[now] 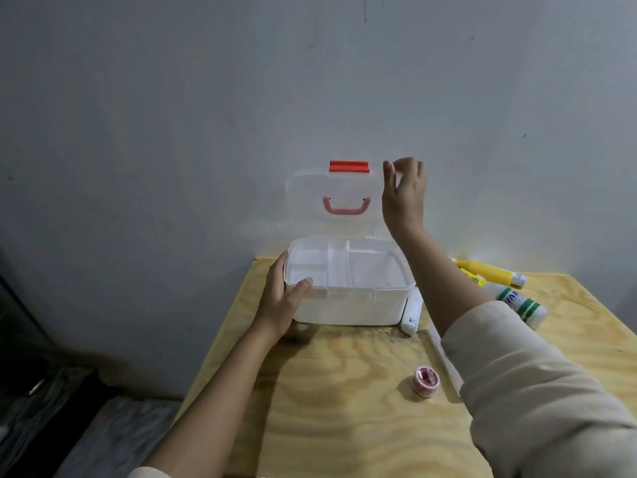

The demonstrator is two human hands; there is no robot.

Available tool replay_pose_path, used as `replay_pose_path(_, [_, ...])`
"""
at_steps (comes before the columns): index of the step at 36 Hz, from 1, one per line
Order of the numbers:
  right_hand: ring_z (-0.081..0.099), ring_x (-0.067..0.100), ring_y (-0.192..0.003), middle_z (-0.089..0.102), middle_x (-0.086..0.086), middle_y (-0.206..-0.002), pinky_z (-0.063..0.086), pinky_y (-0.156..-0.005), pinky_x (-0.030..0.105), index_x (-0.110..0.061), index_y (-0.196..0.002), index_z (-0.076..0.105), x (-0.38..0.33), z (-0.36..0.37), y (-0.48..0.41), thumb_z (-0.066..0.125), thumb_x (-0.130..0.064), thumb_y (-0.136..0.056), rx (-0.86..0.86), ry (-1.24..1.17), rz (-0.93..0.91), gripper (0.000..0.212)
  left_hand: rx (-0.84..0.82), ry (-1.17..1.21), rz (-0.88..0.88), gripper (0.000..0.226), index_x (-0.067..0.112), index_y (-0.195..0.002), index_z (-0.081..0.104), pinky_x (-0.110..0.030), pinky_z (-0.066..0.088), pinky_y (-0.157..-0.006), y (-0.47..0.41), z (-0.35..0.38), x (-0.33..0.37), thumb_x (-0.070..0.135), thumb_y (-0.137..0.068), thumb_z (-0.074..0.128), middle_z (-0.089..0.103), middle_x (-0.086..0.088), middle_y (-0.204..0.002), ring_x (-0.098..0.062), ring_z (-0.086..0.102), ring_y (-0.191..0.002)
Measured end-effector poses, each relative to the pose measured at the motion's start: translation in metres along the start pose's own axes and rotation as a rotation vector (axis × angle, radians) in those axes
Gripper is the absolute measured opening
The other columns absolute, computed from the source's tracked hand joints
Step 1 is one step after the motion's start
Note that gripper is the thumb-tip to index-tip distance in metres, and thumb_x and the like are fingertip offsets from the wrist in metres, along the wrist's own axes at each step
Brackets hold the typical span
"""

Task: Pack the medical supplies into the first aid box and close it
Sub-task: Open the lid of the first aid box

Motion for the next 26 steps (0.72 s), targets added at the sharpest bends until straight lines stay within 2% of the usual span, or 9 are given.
replay_pose_path(3, [0.049, 0.021, -0.092, 0.053, 0.022, -0.109, 0.035, -0.076, 0.019, 0.002, -0.104, 0.056, 0.012, -0.004, 0.001, 0.042, -0.018, -0.097, -0.003, -0.055, 0.01, 0.025, -0.002, 0.003, 0.01, 0.098, 0.023, -0.152, 0.027, -0.045, 0.031, -0.117, -0.003, 0.0, 0.001, 0.058, -0.067, 0.057, 0.034, 0.003, -0.155, -0.016, 0.033, -0.143])
replay_pose_path(6, [0.052, 0.015, -0.09, 0.061, 0.015, -0.111, 0.037, -0.072, 0.006, -0.004, -0.108, 0.062, 0.02, -0.008, 0.001, 0.042, -0.015, -0.097, 0.025, -0.094, 0.023, 0.025, 0.011, 0.039, 0.007, 0.092, 0.024, -0.153, 0.023, -0.039, 0.027, -0.119, -0.004, 0.004, 0.005, 0.049, -0.072, 0.058, 0.029, 0.004, -0.158, -0.015, 0.028, -0.146])
replay_pose_path(7, [0.056, 0.016, -0.095, 0.063, 0.012, -0.114, 0.036, -0.076, 0.003, -0.007, -0.111, 0.063, 0.023, -0.009, 0.001, 0.043, -0.016, -0.097, 0.02, -0.124, 0.057, 0.026, 0.017, 0.046, 0.011, 0.09, 0.024, -0.154, 0.023, -0.035, 0.026, -0.119, -0.005, 0.005, 0.006, 0.047, -0.074, 0.058, 0.028, 0.005, -0.159, -0.014, 0.026, -0.146])
replay_pose_path(10, [0.063, 0.018, -0.106, 0.067, 0.007, -0.117, 0.046, -0.095, 0.024, -0.015, -0.119, 0.063, 0.038, -0.01, -0.001, 0.05, -0.024, -0.094, 0.007, -0.232, 0.217, 0.029, 0.038, 0.054, 0.042, 0.089, 0.024, -0.153, 0.024, -0.023, 0.024, -0.109, -0.007, 0.008, 0.005, 0.043, -0.077, 0.064, 0.027, 0.009, -0.158, -0.006, 0.023, -0.144])
replay_pose_path(14, [0.066, 0.016, -0.103, 0.069, -0.004, -0.098, 0.051, -0.095, 0.04, -0.017, -0.115, 0.066, 0.051, -0.012, 0.002, 0.06, -0.032, -0.088, 0.031, -0.31, 0.313, 0.031, 0.049, 0.062, 0.065, 0.081, 0.022, -0.152, 0.027, -0.02, 0.024, -0.106, -0.004, 0.006, 0.001, 0.031, -0.085, 0.072, 0.029, 0.008, -0.157, 0.002, 0.026, -0.135])
replay_pose_path(18, [0.065, 0.016, -0.101, 0.067, -0.005, -0.092, 0.05, -0.085, 0.039, -0.016, -0.115, 0.066, 0.055, -0.013, 0.006, 0.059, -0.028, -0.089, 0.019, -0.321, 0.339, 0.029, 0.055, 0.052, 0.059, 0.105, 0.02, -0.151, 0.032, -0.02, 0.031, -0.108, 0.002, 0.003, -0.003, 0.053, -0.06, 0.072, 0.035, 0.007, -0.155, -0.007, 0.033, -0.142])
replay_pose_path(20, [0.064, 0.015, -0.093, 0.065, -0.006, -0.088, 0.045, -0.076, 0.035, -0.014, -0.115, 0.066, 0.059, -0.012, 0.011, 0.058, -0.023, -0.09, 0.006, -0.335, 0.354, 0.028, 0.052, 0.063, 0.06, 0.104, 0.02, -0.15, 0.035, -0.028, 0.035, -0.112, 0.003, 0.001, -0.003, 0.054, -0.058, 0.072, 0.039, 0.003, -0.152, -0.01, 0.039, -0.139])
replay_pose_path(23, [0.062, 0.014, -0.09, 0.066, -0.005, -0.087, 0.044, -0.077, 0.033, -0.013, -0.115, 0.066, 0.067, -0.012, 0.021, 0.057, -0.022, -0.091, -0.029, -0.329, 0.394, 0.027, 0.026, 0.054, 0.052, 0.101, 0.023, -0.149, 0.037, -0.043, 0.036, -0.115, 0.001, -0.001, -0.007, 0.053, -0.061, 0.077, 0.042, 0.002, -0.15, -0.014, 0.042, -0.139])
replay_pose_path(26, [0.06, 0.015, -0.09, 0.064, 0.003, -0.091, 0.049, -0.077, 0.033, -0.009, -0.114, 0.066, 0.07, -0.014, 0.028, 0.057, -0.021, -0.091, -0.048, -0.34, 0.427, 0.028, -0.011, 0.047, 0.035, 0.109, 0.027, -0.151, 0.032, -0.042, 0.032, -0.118, -0.002, 0.001, -0.004, 0.06, -0.059, 0.078, 0.037, 0.007, -0.154, -0.012, 0.035, -0.143])
Point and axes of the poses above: each hand's wrist, its own y-axis away from the middle knuckle, its own z-axis out of the palm, x = y × z, the point moved 2 cm from there along -y, towards the middle knuckle
